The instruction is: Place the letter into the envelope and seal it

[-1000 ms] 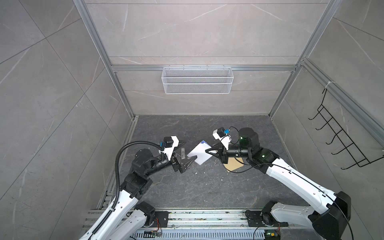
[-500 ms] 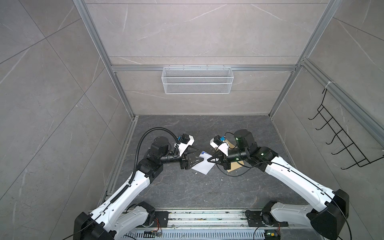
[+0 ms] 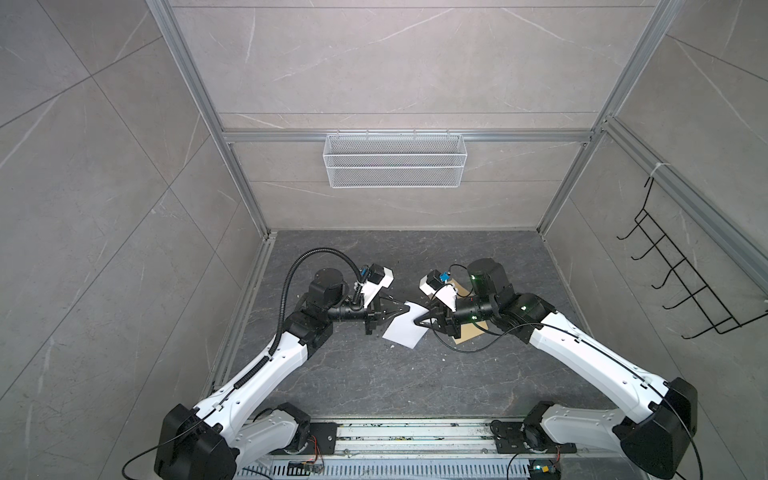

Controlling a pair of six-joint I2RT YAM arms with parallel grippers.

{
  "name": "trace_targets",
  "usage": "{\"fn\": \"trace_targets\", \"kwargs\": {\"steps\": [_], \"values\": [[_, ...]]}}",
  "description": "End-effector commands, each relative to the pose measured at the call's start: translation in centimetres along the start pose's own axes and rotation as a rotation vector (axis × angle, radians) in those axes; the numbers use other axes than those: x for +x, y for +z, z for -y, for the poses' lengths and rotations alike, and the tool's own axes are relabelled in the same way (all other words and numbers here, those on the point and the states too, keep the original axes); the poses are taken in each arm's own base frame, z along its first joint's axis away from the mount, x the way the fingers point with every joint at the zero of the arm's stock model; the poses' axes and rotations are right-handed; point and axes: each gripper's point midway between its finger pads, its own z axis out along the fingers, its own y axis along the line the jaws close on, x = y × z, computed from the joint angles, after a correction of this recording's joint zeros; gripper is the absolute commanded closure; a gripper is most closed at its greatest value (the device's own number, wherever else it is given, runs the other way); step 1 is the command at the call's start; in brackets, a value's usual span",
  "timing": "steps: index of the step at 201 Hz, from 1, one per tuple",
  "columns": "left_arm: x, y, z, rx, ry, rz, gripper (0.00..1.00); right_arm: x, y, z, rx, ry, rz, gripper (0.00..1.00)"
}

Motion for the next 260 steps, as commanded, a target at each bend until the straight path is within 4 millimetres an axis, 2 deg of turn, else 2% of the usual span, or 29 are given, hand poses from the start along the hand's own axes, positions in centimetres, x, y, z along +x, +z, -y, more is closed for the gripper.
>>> {"fn": "trace_targets", "kwargs": {"steps": [1, 15, 26, 43, 62, 78, 119, 149, 167, 210, 260], "values": [[-1.3, -0.5, -1.2, -0.106, 0.013, 0.074, 1.00, -1.4, -1.0, 3.0, 0.209, 0.029, 0.066, 0.52], [-0.9, -1.2, -2.7, -0.217, -0.036, 0.086, 1.00, -1.3, -2.5, 5.7, 0.396, 0.086, 0.099, 0.41], [-0.2, -1.7, -3.7, -0.293, -0.076, 0.081, 1.00, -0.4, -4.1, 8.0, 0.540, 0.140, 0.104, 0.32], [1.0, -2.5, -4.9, -0.386, -0.127, 0.072, 1.00, 1.6, -6.8, 11.7, 0.733, 0.248, 0.094, 0.29], [1.9, -2.9, -5.2, -0.421, -0.156, 0.072, 1.00, 4.1, -8.8, 15.1, 0.846, 0.369, 0.054, 0.24], [1.9, -3.0, -5.2, -0.422, -0.173, 0.084, 1.00, 6.5, -9.3, 17.8, 0.924, 0.423, -0.061, 0.24], [1.8, -3.0, -4.9, -0.411, -0.185, 0.097, 1.00, 11.6, -8.3, 22.9, 0.941, 0.498, -0.337, 0.22], [1.9, -3.1, -4.8, -0.409, -0.189, 0.108, 1.00, 14.3, -7.8, 25.6, 0.961, 0.518, -0.467, 0.27], [2.0, -3.1, -4.8, -0.409, -0.190, 0.109, 1.00, 15.8, -7.5, 26.8, 0.962, 0.535, -0.515, 0.37], [2.1, -3.2, -4.8, -0.411, -0.188, 0.111, 1.00, 18.9, -6.6, 28.1, 0.943, 0.581, -0.597, 0.47], [2.3, -3.3, -4.8, -0.418, -0.186, 0.111, 1.00, 20.5, -6.6, 28.9, 0.941, 0.614, -0.627, 0.67]]}}
